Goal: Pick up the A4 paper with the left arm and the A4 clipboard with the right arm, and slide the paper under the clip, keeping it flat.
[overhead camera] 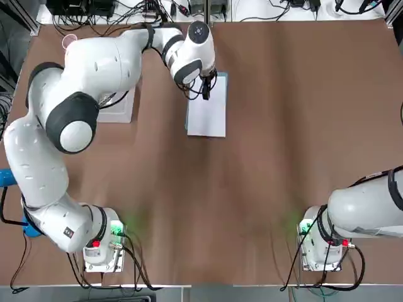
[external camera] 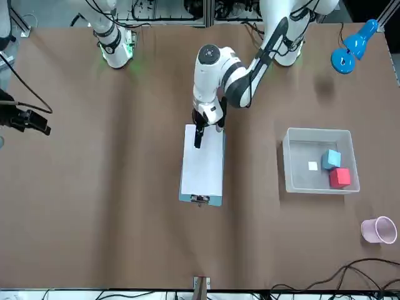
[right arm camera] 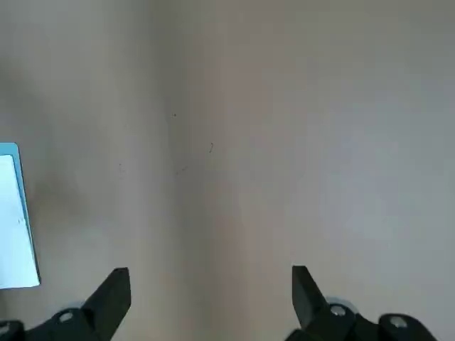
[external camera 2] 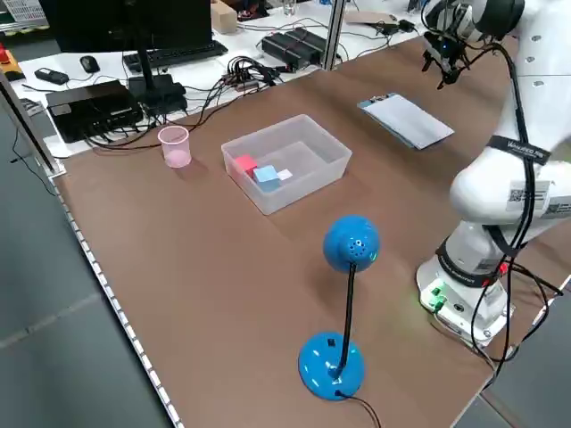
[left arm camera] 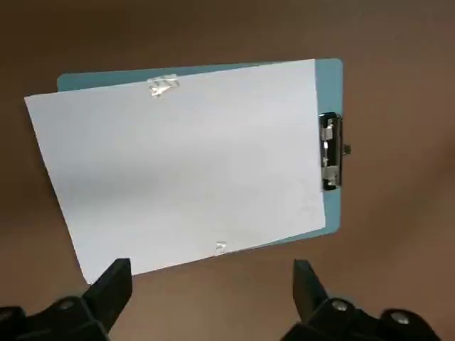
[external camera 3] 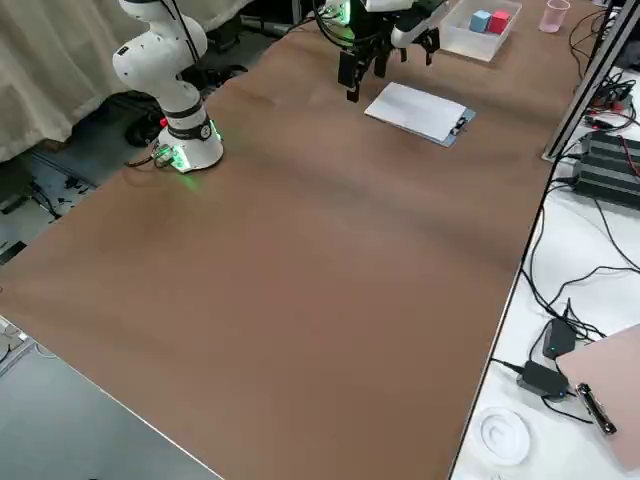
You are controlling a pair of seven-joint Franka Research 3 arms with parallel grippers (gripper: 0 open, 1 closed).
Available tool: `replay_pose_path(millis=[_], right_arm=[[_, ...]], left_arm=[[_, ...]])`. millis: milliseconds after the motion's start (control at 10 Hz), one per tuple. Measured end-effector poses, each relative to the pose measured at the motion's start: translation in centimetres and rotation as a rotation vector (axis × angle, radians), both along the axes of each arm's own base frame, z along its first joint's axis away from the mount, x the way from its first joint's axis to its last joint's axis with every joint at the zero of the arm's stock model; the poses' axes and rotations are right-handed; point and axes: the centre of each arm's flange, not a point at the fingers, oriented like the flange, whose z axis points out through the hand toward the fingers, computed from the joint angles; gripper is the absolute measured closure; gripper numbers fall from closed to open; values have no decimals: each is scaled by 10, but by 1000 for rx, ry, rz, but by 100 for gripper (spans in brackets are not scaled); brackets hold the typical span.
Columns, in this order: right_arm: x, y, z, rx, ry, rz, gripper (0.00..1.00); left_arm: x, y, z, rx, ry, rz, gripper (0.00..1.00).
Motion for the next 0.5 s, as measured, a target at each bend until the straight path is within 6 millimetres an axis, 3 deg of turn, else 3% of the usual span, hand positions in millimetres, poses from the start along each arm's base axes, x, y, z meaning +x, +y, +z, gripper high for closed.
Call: replay_pose_path(millis=[300, 500], right_arm=[[0, 0, 0, 0, 1, 0, 0], [0, 0, 0, 0, 1, 0, 0]], left_arm=[[10, 15, 42, 43, -45, -52, 0], [13, 37, 82, 119, -59, -91, 0]])
